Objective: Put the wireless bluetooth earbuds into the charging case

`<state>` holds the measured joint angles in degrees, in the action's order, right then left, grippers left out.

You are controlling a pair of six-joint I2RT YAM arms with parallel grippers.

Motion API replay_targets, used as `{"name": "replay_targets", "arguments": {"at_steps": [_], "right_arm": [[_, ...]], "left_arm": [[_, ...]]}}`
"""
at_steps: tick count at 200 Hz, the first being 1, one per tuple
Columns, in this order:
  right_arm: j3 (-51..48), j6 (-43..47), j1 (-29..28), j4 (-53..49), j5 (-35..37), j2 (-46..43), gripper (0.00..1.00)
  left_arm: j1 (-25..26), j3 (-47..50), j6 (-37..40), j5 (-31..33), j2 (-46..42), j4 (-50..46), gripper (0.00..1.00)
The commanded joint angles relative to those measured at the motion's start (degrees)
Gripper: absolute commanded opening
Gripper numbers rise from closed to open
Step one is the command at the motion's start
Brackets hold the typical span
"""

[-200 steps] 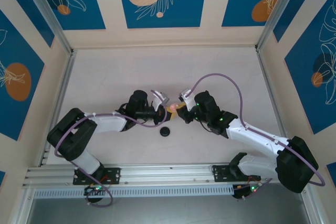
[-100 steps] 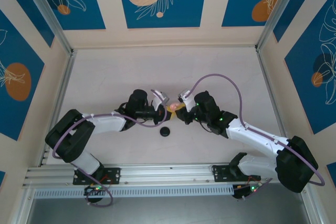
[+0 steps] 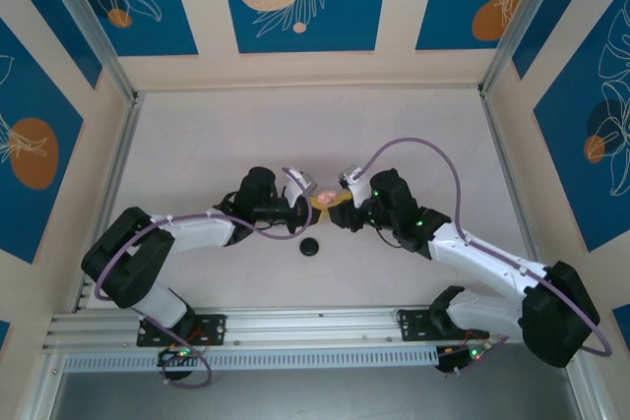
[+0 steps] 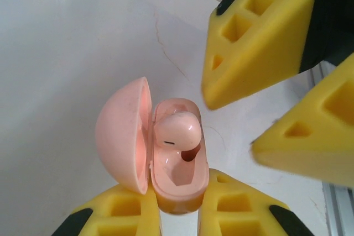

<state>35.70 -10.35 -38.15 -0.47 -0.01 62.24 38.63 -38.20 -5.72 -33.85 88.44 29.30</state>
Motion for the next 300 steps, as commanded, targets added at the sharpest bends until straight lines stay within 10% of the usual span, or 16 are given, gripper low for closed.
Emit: {"name": "replay_targets", "arguments": {"at_steps": [1,104,300], "right_arm": [[-0.68,-4.20,2.44,-1.17,-7.30,-3.89,0.37],[11.63,-13.39,12.32,-22.35,-29.16,-0.18,0.36],[21.68,-8.13,5.98,-26.18,-16.06,15.73,0.32]], "left_arm": [[-0.02,-0.22,3.69,1.61,-1.45,-0.89,0.09],[0.48,1.41,12.05,2.21,-1.97,-2.61,0.09],[1.19,1.61,12.75,2.82,-3.89,-3.81,0.09]]}}
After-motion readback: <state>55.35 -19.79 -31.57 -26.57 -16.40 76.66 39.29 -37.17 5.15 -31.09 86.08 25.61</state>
